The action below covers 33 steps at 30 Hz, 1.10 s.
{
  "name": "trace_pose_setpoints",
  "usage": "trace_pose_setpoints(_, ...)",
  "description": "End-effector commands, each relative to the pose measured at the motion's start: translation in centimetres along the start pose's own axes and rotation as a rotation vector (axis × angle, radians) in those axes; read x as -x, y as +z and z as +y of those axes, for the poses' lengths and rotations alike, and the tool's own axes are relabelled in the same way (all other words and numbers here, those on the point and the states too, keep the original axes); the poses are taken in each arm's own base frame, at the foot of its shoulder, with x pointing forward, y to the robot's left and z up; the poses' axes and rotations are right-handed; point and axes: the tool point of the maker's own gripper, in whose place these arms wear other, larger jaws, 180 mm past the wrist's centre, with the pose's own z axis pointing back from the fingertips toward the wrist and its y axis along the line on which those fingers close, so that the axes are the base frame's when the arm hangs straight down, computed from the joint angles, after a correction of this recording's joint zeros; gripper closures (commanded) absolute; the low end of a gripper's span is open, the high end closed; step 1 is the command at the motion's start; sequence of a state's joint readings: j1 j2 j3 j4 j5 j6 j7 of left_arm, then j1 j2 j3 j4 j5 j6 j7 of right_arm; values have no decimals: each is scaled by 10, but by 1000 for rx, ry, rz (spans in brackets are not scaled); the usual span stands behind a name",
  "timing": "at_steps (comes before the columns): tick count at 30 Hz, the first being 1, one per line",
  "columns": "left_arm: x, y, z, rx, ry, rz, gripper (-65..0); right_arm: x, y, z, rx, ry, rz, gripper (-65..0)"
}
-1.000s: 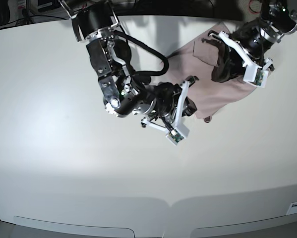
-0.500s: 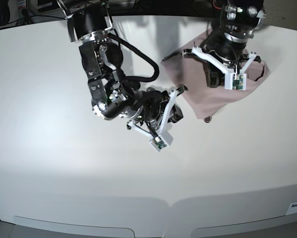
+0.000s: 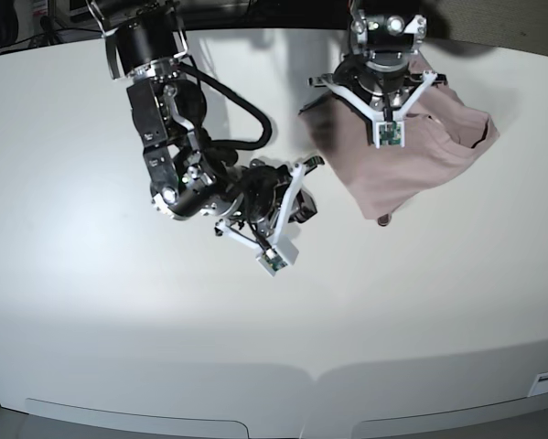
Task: Fold the T-shirt properly
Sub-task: 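Lift and fold the bundle over with both grippers, pressing it flat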
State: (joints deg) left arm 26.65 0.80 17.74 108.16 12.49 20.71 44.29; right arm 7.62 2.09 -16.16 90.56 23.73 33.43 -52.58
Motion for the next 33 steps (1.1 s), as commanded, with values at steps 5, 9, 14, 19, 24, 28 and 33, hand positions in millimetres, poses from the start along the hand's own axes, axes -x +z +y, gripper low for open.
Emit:
trace_pose_setpoints(5, -8, 6, 36, -204, -85, -19, 0, -22, 3, 4, -22, 8, -72, 0)
trace_pose_setpoints(9, -15, 12, 55, -315, -176, -41, 0, -22, 3, 5, -25, 6, -74, 0)
trace_pose_setpoints(14, -26, 23, 81, -478, -296, -62, 0, -23, 3, 5, -25, 6, -75, 0)
trace_pose_setpoints(19, -23, 28, 101, -541, -382, -69, 0, -25, 4, 4, -24, 10, -79, 0)
trace_pose_setpoints(24, -49, 42, 113, -574, -280, -208, 0, -29, 3, 7, -31, 9, -90, 0)
trace_pose_setpoints(28, -73, 51, 83, -339, -63, -280, 0, -40, -2, 21, -63, 13, -130, 0)
trace_pose_setpoints(33, -63, 49, 34, -22, 75, -191, 0, -53, -12, 45, -112, 66, -147, 0)
